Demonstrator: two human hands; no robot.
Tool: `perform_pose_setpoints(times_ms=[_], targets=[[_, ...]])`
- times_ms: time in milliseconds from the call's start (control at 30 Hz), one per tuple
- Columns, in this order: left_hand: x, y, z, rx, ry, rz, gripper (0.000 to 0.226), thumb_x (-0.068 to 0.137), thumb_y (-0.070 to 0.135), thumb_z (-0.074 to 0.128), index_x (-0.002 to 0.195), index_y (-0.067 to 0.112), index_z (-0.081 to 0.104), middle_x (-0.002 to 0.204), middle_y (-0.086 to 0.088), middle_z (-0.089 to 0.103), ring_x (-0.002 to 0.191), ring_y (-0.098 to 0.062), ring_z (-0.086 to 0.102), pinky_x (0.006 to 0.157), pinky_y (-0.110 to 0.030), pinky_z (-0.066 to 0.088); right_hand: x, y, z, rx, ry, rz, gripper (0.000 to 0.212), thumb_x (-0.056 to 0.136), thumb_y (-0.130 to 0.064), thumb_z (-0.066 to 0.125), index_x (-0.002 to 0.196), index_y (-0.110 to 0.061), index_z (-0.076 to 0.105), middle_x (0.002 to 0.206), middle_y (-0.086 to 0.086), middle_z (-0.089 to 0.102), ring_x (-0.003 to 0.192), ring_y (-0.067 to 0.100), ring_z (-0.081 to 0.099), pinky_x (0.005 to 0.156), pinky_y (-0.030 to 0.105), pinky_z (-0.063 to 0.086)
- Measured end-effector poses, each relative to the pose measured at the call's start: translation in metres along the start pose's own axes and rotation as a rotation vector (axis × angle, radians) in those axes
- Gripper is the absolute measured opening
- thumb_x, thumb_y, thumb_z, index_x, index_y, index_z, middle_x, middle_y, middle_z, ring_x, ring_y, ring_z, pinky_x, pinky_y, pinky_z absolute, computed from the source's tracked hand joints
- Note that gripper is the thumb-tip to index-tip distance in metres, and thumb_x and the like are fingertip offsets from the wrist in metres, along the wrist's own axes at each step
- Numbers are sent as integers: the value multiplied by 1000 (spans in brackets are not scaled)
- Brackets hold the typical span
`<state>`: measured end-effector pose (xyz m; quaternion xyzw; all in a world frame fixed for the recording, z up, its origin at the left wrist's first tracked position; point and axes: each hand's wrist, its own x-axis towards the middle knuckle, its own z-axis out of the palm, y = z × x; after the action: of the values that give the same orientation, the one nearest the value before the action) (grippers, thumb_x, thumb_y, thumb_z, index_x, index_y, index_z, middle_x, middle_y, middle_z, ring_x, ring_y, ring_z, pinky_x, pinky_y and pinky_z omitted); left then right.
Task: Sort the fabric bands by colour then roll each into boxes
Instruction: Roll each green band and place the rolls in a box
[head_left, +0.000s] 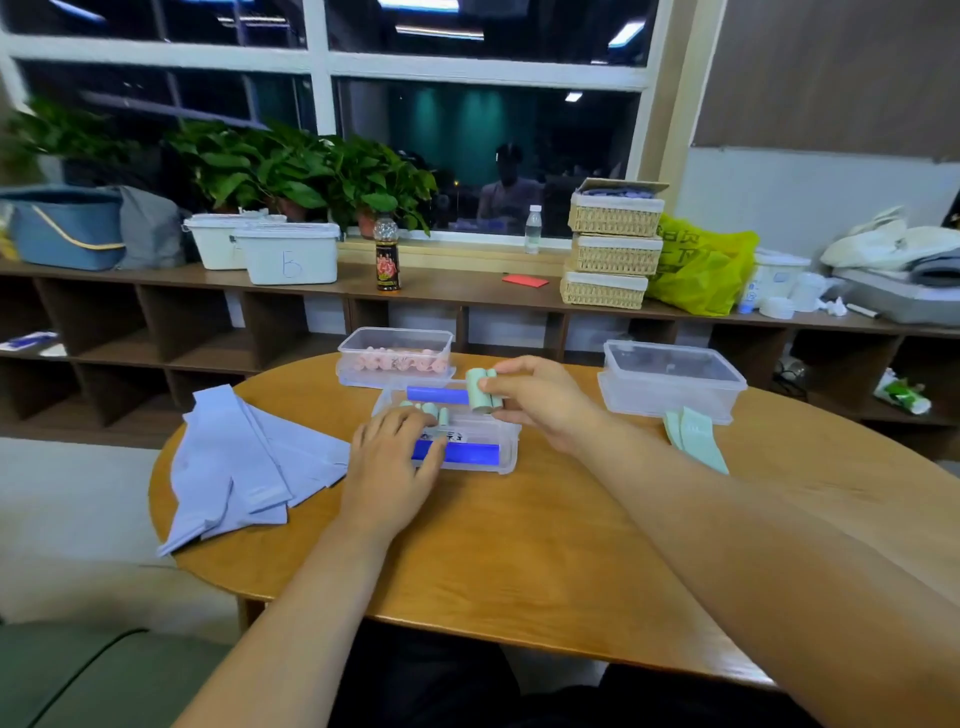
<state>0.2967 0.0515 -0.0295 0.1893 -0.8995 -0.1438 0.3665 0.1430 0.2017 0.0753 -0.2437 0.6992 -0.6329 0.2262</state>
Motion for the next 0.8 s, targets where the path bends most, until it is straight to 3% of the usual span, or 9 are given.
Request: perform_pose_setpoints(times_ms=[133, 300, 367, 433, 633, 800], targets=[[-2, -1, -1, -1, 3, -36, 34, 98, 21, 62, 130, 30, 65, 135, 9, 63, 129, -15, 51, 115, -37, 38, 46, -4, 22, -359, 92, 79, 22, 84, -13, 88, 95, -4, 71, 103, 17, 76, 89, 25, 79, 79, 43, 67], [-3, -2, 0, -4, 11, -44, 39, 92, 14, 63, 129, 29, 65, 130, 9, 65, 123, -15, 53, 112, -35, 39, 77, 7, 42, -728, 129, 145, 23, 82, -18, 87, 97, -10, 72, 88, 11, 77, 64, 20, 78, 71, 37, 68], [-2, -2, 0, -15, 11, -50, 41, 91, 14, 62, 129, 28, 65, 130, 9, 65, 123, -15, 52, 113, -35, 39, 81, 9, 49, -871, 143, 98, 14, 85, -19, 83, 88, -16, 69, 85, 8, 77, 64, 18, 78, 72, 35, 67], [-2, -3, 0, -26, 2, -61, 44, 89, 11, 61, 130, 28, 65, 131, 9, 64, 125, -15, 51, 114, -35, 38, 84, 11, 56, -1003, 158, 37, 25, 89, -23, 79, 75, -27, 58, 87, 5, 75, 73, 18, 76, 71, 31, 65], [-2, -2, 0, -35, -30, -88, 50, 89, 10, 61, 135, 29, 63, 136, 9, 62, 129, -15, 48, 116, -33, 36, 96, 25, 71, -1028, 186, 29, 21, 88, -25, 81, 82, -17, 63, 85, 4, 69, 77, 18, 70, 56, 27, 52], [-2, 0, -2, -48, -41, -99, 51, 90, 10, 62, 137, 29, 62, 138, 9, 60, 132, -15, 46, 117, -34, 36, 101, 31, 77, -987, 186, 62, 20, 86, -30, 83, 87, -17, 67, 83, 3, 72, 75, 19, 73, 65, 32, 61]])
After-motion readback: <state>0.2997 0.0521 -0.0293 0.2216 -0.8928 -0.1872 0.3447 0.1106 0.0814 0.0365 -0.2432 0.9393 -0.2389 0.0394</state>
